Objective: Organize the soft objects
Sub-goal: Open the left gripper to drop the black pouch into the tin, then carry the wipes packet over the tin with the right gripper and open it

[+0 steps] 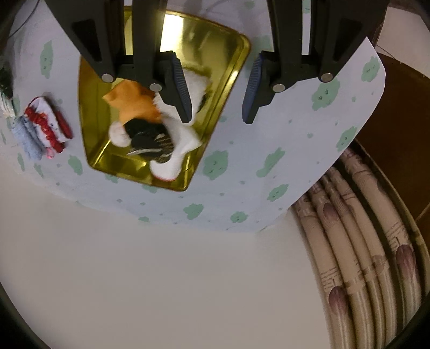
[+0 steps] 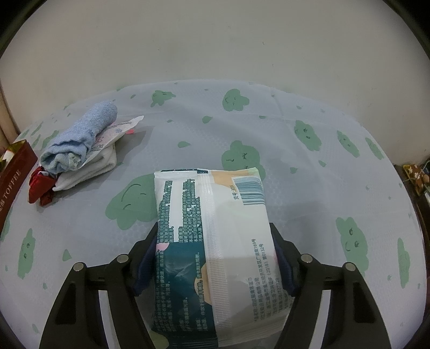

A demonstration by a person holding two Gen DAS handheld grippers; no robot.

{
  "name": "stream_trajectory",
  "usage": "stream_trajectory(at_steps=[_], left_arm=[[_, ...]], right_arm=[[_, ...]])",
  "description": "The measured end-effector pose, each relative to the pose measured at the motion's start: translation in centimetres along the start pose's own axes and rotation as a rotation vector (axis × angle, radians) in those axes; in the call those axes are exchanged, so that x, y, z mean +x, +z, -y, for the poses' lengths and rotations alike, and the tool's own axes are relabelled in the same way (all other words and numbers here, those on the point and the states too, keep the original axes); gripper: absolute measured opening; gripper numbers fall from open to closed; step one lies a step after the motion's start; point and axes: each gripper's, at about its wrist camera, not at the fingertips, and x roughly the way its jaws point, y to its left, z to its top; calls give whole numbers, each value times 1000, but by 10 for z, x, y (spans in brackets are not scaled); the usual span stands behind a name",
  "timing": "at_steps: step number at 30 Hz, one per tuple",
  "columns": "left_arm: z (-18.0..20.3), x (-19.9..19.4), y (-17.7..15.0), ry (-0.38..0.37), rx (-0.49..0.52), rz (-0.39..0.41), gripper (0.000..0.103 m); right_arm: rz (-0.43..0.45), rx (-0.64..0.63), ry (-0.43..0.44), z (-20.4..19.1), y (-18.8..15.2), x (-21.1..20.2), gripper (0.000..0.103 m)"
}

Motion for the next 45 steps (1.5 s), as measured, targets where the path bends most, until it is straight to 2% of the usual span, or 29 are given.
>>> stream_trajectory(at_steps=[6, 10, 13, 15, 19, 26, 35, 39, 45], left_arm=[[-20, 1, -11, 16, -55, 21, 40], [-29, 1, -15, 24, -84, 69, 40], [-33, 4, -16, 52, -81, 59, 40], [-38, 3, -16, 30, -102, 64, 40], [-45, -2, -16, 32, -134, 87, 40], [-48, 0, -17, 22, -152, 69, 40], [-56, -2, -18, 48, -190, 77, 40], [-65, -1, -19, 52, -228, 71, 40], [-77, 2, -19, 48, -282, 55, 40]], right_arm=[[4, 1, -16, -3, 0, -3, 65], [1, 4, -33, -9, -1, -10, 64], [9, -2, -43, -14, -1, -19, 64], [22, 2, -45, -17, 0, -28, 64], [51, -4, -32, -27, 6, -48, 64], [87, -54, 20, -59, 18, -73, 64], [116, -139, 139, -121, 33, -96, 64], [121, -203, 211, -165, 39, -102, 64], [121, -344, 328, -253, 41, -107, 64]])
